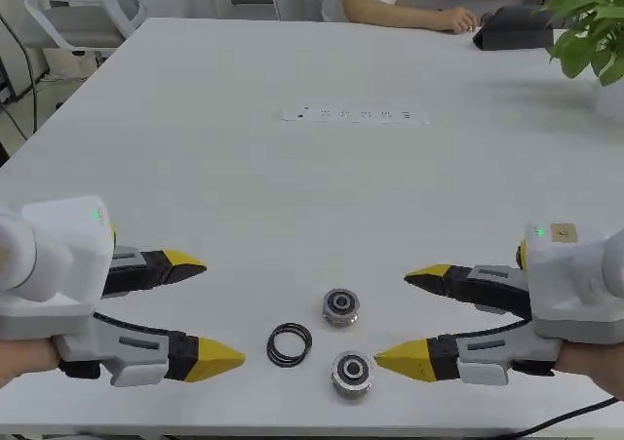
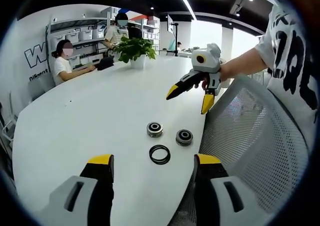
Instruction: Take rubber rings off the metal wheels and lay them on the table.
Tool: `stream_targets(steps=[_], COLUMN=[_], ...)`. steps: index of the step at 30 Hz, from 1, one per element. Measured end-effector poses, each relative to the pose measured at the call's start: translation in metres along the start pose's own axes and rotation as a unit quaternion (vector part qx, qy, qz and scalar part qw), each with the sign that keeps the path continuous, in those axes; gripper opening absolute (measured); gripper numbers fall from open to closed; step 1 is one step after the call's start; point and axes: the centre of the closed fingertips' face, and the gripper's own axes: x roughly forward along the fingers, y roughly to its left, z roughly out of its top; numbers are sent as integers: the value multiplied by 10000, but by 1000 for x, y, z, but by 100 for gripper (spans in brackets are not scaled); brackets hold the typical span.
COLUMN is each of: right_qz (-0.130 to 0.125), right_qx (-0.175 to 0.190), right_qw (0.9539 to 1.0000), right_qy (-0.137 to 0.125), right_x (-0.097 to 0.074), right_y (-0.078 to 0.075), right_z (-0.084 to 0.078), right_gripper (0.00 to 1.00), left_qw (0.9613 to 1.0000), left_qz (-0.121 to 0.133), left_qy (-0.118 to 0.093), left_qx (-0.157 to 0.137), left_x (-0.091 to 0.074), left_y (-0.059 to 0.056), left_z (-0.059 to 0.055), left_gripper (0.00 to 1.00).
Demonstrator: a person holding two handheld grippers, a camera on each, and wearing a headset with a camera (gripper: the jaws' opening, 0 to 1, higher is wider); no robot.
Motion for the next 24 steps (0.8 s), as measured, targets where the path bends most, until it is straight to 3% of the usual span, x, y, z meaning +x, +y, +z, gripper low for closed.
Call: stream_targets(steps=[9, 24], right_qz=[-66, -272], right_qx=[-200, -147], right_qw=[9997, 9995], right_qy=[120, 97], right_x=[-7, -21], right_y=[3, 1], right_z=[-6, -13], right_gripper=[73, 80], left_qw=[10000, 10000], left_qz=[11, 21], left_qy=[-16, 26], left_qx=[39, 87], left_x=[-1, -1], left_y=[-1, -4], left_z=[2, -2], left_gripper=[64, 66])
